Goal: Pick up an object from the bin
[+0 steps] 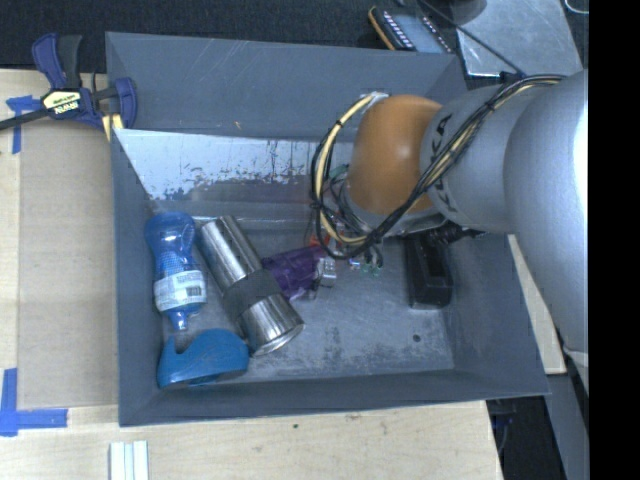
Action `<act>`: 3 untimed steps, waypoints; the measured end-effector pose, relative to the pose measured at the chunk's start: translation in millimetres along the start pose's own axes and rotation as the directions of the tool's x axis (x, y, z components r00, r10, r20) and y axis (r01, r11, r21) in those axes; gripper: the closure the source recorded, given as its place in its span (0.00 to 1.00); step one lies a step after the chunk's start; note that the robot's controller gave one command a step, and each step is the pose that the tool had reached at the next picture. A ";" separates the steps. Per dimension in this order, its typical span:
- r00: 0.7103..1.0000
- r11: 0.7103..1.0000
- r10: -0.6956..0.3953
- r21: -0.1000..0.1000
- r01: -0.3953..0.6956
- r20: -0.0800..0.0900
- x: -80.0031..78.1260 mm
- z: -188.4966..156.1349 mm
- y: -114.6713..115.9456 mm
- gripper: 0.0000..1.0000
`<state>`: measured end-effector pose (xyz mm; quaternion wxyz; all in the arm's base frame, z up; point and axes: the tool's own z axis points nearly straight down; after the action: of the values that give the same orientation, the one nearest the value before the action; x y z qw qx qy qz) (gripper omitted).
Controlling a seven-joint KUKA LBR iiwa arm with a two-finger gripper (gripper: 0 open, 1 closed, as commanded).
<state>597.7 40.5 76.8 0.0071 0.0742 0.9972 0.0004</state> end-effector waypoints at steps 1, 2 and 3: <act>0.999 0.999 0.049 0.001 -0.049 -0.007 0.5 5.9 -3.2 0.00; 0.957 0.957 -0.290 0.000 0.290 0.003 -16.5 4.9 1.3 0.00; 0.975 0.975 -0.223 -0.001 0.223 0.001 -21.7 5.5 2.5 0.00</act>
Offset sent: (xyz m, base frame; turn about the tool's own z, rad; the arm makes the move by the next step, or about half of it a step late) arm 0.0201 -0.0004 -0.0048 -0.3178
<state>619.6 39.8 71.7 0.0077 -0.0380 0.9992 -0.0001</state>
